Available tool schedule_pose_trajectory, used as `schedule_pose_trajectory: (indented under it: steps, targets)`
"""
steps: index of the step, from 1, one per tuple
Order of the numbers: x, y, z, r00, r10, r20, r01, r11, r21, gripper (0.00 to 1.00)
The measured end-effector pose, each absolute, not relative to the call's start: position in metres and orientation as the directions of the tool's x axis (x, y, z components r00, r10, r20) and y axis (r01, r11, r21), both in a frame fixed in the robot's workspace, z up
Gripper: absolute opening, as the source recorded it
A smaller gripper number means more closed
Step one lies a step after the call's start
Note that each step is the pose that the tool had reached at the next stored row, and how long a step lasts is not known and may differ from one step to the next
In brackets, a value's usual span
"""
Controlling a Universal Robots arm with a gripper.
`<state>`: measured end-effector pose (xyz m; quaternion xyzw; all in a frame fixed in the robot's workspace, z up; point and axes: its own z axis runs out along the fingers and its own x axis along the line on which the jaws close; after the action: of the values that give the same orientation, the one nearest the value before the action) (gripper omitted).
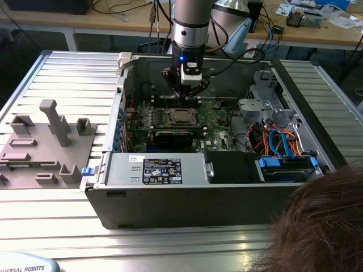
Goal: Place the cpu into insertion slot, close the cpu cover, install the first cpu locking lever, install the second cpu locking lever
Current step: 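Install the first cpu locking lever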
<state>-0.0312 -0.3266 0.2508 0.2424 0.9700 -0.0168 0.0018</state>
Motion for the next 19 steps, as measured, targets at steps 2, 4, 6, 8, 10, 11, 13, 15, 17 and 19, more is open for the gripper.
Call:
schedule_pose_trajectory:
  steps: [2, 4, 6, 8, 10, 11, 13, 15, 17, 19]
  targets:
    - [-0.0312, -0.3266, 0.2508, -0.884, 0.468, -0.012, 0.468, 0.883, -0.032, 0.11]
    - [-0.0312, -0.3266, 0.2508, -0.885, 0.465, -0.012, 0.465, 0.885, -0.032, 0.11]
    - [-0.0312, -0.3266, 0.2508, -0.886, 0.463, -0.012, 0.464, 0.886, -0.032, 0.11]
    - [-0.0312, -0.3266, 0.2508, -0.887, 0.462, -0.012, 0.462, 0.886, -0.032, 0.11]
    - [-0.0312, -0.3266, 0.2508, -0.888, 0.460, -0.012, 0.460, 0.887, -0.032, 0.11]
    - [-0.0312, -0.3266, 0.2508, -0.888, 0.459, -0.012, 0.459, 0.888, -0.032, 0.11]
    - [-0.0312, -0.3266, 0.2508, -0.889, 0.457, -0.012, 0.457, 0.889, -0.032, 0.11]
    - [-0.0313, -0.3266, 0.2508, -0.890, 0.455, -0.012, 0.455, 0.890, -0.032, 0.11]
    - [-0.0312, -0.3266, 0.2508, -0.891, 0.454, -0.012, 0.454, 0.891, -0.032, 0.11]
    - [-0.0312, -0.3266, 0.2508, -0.892, 0.452, -0.012, 0.452, 0.891, -0.032, 0.11]
